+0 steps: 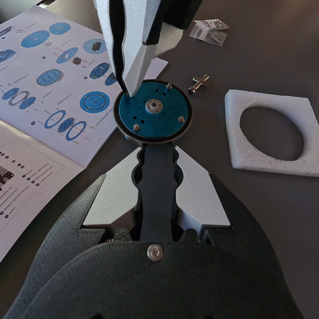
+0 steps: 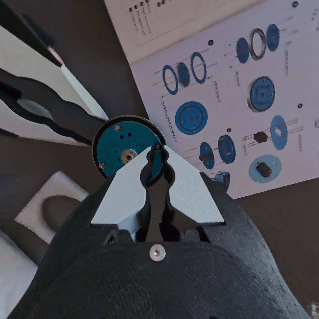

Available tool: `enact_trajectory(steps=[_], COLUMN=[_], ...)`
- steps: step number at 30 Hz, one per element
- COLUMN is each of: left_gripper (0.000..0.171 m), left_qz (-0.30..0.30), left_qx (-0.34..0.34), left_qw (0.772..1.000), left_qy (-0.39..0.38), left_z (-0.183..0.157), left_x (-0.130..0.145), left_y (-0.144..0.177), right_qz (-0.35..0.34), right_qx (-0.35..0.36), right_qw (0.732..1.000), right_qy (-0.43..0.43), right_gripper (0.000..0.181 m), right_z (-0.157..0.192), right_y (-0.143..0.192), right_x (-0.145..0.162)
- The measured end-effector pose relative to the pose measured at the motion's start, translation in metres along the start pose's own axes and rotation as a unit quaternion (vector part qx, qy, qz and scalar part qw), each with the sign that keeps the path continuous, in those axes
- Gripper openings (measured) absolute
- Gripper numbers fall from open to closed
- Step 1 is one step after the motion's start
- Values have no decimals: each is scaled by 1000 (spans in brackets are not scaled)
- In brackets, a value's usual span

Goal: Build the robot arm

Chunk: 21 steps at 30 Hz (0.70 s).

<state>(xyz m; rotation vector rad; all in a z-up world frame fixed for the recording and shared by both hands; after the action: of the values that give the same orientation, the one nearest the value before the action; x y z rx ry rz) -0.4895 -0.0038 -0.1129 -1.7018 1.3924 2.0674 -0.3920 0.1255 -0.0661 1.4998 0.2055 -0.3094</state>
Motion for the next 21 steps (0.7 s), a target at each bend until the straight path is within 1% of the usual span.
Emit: enact_trajectory(steps=[1, 3, 4, 6, 7, 9, 11, 15, 17, 18, 21], left_gripper=[32, 32, 32, 32, 32, 32, 30, 26, 25, 25, 25], left_qz=[0, -2, -3, -7, -10, -18, -30, -51, -55, -55, -62], left_qx=[0, -1, -1, -1, -1, -1, -2, -12, -31, -39, -43], left_qw=[1000, 1000, 1000, 1000, 1000, 1000, 999, 998, 998, 998, 997], left_qy=[0, 1, 2, 5, 8, 15, 21, 23, 12, 7, 12], left_z=[0, 0, 0, 1, 1, 3, 4, 7, 9, 10, 13], left_x=[0, 0, 0, 0, 0, -1, -1, -2, -2, -2, -5], left_y=[0, 0, 1, 1, 2, 3, 6, 10, 12, 12, 11], right_qz=[-9, -12, -12, -29, -33, -40, -71, -184, -230, -245, -282], right_qx=[3, -2, -8, -9, -30, -48, -52, -49, -40, -43, -84], right_qw=[1000, 999, 998, 990, 984, 976, 973, 961, 952, 950, 939], right_qy=[-2, 33, 65, 137, 172, 209, 214, 202, 196, 190, 175], right_gripper=[7, 8, 13, 29, 29, 29, 28, 15, 8, 8, 7], right_z=[1, 1, 0, -3, -3, -4, -5, -9, -15, -18, -25], right_y=[0, 1, 2, 6, 7, 8, 7, 12, 14, 14, 9], right_x=[2, 3, 3, 3, 4, 10, 16, 28, 33, 36, 44])
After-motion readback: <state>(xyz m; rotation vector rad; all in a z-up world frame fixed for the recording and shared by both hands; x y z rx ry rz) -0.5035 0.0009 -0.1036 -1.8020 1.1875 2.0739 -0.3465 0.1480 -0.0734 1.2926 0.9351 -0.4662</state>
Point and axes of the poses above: each gripper's, where its closed fingertips meet, y back along the fingers, x out of its underside, z = x × y across the jaws, the point moved 10 cm from there along y, back along the fingers, and after that the axes turned 2 degrees about -z, right-handed, at the moved point
